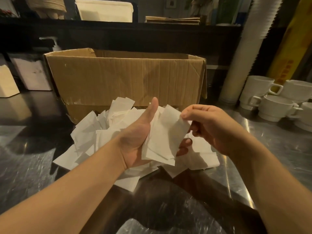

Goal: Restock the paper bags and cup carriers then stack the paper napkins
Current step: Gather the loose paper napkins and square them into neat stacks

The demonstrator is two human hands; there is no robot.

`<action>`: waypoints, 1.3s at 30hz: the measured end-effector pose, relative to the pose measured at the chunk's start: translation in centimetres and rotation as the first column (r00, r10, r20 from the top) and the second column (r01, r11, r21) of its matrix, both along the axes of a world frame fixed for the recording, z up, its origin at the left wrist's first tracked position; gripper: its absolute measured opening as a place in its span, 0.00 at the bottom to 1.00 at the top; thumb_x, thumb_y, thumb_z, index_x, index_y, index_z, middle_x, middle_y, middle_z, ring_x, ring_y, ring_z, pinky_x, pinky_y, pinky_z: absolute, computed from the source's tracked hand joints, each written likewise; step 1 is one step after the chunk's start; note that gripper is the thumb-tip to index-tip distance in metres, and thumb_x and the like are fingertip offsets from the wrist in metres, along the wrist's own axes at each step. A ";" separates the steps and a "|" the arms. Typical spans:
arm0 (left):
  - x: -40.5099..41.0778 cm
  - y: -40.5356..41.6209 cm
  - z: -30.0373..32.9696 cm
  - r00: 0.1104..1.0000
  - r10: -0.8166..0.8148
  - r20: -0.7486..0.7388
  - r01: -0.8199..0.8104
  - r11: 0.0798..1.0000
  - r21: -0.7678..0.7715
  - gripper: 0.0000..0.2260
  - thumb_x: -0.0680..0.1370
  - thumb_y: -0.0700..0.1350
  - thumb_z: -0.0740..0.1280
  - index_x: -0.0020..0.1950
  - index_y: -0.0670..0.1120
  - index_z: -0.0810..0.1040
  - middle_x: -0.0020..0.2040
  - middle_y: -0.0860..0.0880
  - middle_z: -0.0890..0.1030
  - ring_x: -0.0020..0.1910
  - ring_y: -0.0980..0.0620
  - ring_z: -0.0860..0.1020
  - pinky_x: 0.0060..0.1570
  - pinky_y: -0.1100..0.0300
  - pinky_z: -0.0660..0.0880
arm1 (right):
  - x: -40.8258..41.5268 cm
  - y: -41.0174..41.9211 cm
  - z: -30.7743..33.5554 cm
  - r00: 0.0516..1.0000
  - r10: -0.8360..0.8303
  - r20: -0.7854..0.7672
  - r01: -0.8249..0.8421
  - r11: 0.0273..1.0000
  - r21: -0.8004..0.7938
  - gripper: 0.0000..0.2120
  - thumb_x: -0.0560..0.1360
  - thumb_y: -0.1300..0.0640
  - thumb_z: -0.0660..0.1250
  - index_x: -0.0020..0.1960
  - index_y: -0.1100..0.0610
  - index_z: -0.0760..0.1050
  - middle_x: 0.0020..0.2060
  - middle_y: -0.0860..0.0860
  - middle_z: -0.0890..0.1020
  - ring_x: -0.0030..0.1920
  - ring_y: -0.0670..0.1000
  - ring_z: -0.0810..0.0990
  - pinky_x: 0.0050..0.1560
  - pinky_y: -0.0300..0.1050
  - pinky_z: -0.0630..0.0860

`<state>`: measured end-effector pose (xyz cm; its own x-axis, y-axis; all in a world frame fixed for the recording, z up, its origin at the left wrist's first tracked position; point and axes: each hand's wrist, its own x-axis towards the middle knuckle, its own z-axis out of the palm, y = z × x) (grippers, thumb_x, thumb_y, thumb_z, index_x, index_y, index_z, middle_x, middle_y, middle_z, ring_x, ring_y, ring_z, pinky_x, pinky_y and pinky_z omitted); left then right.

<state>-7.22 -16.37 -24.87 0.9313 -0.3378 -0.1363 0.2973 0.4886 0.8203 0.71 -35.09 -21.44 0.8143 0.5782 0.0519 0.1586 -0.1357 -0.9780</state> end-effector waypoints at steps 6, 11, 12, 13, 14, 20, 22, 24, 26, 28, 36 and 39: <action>-0.4 -0.3 0.2 0.999 -0.003 0.045 0.002 1.000 0.007 0.34 0.72 0.54 0.79 0.75 0.44 0.74 0.60 0.38 0.78 0.57 0.38 0.77 0.66 0.39 0.70 | -0.7 1.4 -1.3 0.974 -0.050 0.220 0.083 0.986 -0.143 0.02 0.78 0.52 0.72 0.48 0.50 0.81 0.44 0.47 0.85 0.43 0.49 0.85 0.36 0.37 0.81; -0.8 -0.1 0.2 0.995 0.093 0.034 -0.097 0.986 0.135 0.34 0.61 0.46 0.83 0.66 0.47 0.79 0.54 0.39 0.84 0.50 0.41 0.84 0.52 0.45 0.80 | -0.8 1.3 -1.2 0.937 -0.042 0.346 0.088 0.989 -0.118 0.03 0.77 0.48 0.72 0.48 0.46 0.82 0.44 0.45 0.84 0.45 0.49 0.84 0.45 0.47 0.86; -0.7 0.0 0.2 0.997 0.073 0.027 -0.075 0.991 0.111 0.36 0.59 0.45 0.84 0.67 0.47 0.79 0.54 0.39 0.83 0.51 0.41 0.83 0.54 0.45 0.78 | -0.8 1.3 -1.2 0.934 -0.026 0.356 0.078 0.988 -0.132 0.04 0.76 0.47 0.72 0.49 0.46 0.81 0.45 0.46 0.84 0.45 0.49 0.85 0.46 0.49 0.86; -0.6 0.0 0.2 0.998 0.054 0.028 -0.056 0.994 0.098 0.39 0.59 0.44 0.84 0.68 0.46 0.78 0.55 0.38 0.82 0.51 0.41 0.82 0.55 0.45 0.78 | -0.7 1.3 -1.3 0.932 -0.014 0.361 0.072 0.986 -0.148 0.05 0.76 0.47 0.73 0.50 0.47 0.81 0.45 0.46 0.84 0.46 0.49 0.85 0.46 0.49 0.86; -0.7 0.0 0.2 0.998 0.045 0.033 -0.048 0.993 0.107 0.40 0.58 0.43 0.85 0.69 0.46 0.77 0.55 0.38 0.82 0.51 0.41 0.82 0.54 0.46 0.79 | -0.7 1.4 -1.3 0.931 -0.006 0.364 0.067 0.986 -0.155 0.06 0.76 0.47 0.72 0.50 0.48 0.81 0.45 0.46 0.84 0.46 0.49 0.85 0.47 0.49 0.86; -1.0 -0.5 0.5 0.993 0.088 0.082 -0.099 0.985 0.142 0.31 0.61 0.42 0.77 0.64 0.48 0.78 0.49 0.40 0.85 0.46 0.43 0.86 0.46 0.47 0.84 | -0.7 1.3 -1.7 0.911 0.006 0.412 0.040 0.994 -0.105 0.05 0.79 0.54 0.70 0.49 0.44 0.82 0.48 0.43 0.82 0.48 0.48 0.83 0.41 0.41 0.84; -1.0 -0.5 0.5 0.993 0.081 0.083 -0.091 0.988 0.124 0.30 0.62 0.41 0.76 0.64 0.48 0.78 0.50 0.40 0.85 0.48 0.42 0.85 0.50 0.46 0.84 | -0.6 1.3 -1.8 0.905 0.007 0.426 0.021 0.998 -0.063 0.10 0.78 0.59 0.70 0.47 0.43 0.83 0.50 0.42 0.82 0.51 0.47 0.82 0.42 0.37 0.83; -1.0 -0.4 0.4 0.995 0.062 0.077 -0.070 0.991 0.115 0.32 0.61 0.39 0.77 0.66 0.47 0.77 0.52 0.39 0.84 0.49 0.41 0.85 0.51 0.46 0.83 | -0.7 1.4 -1.8 0.909 0.003 0.418 0.014 0.999 -0.037 0.11 0.77 0.60 0.71 0.47 0.44 0.84 0.49 0.42 0.84 0.50 0.46 0.83 0.42 0.37 0.83; -0.8 -0.2 0.3 0.997 0.055 0.059 -0.063 0.989 0.133 0.38 0.58 0.39 0.81 0.68 0.47 0.76 0.54 0.38 0.83 0.52 0.40 0.84 0.53 0.45 0.83 | -0.6 1.4 -1.8 0.921 0.001 0.389 0.013 0.999 -0.031 0.09 0.77 0.60 0.71 0.48 0.47 0.84 0.47 0.42 0.84 0.48 0.47 0.85 0.42 0.39 0.84; -0.8 -0.3 0.3 0.995 0.074 0.066 -0.085 0.981 0.172 0.37 0.59 0.40 0.81 0.68 0.48 0.76 0.55 0.39 0.83 0.53 0.40 0.83 0.52 0.45 0.82 | -0.5 1.3 -1.8 0.921 0.012 0.389 0.009 0.999 -0.053 0.06 0.77 0.58 0.72 0.48 0.46 0.84 0.46 0.42 0.83 0.46 0.48 0.85 0.40 0.39 0.84; -1.2 -0.8 0.7 0.993 0.113 0.034 -0.118 0.964 0.238 0.25 0.67 0.43 0.73 0.64 0.48 0.77 0.46 0.42 0.85 0.43 0.44 0.86 0.42 0.50 0.83 | -0.8 1.3 -1.6 0.886 0.127 0.447 -0.036 0.978 -0.206 0.04 0.77 0.52 0.71 0.48 0.44 0.80 0.45 0.41 0.82 0.46 0.44 0.82 0.41 0.34 0.80; -1.2 -0.7 0.6 0.993 0.113 0.034 -0.117 0.968 0.222 0.25 0.67 0.44 0.73 0.64 0.49 0.77 0.46 0.42 0.85 0.43 0.44 0.86 0.42 0.49 0.84 | -0.6 1.3 -1.7 0.865 0.086 0.494 0.004 0.984 -0.178 0.05 0.78 0.53 0.71 0.45 0.43 0.78 0.47 0.42 0.80 0.48 0.49 0.81 0.46 0.42 0.84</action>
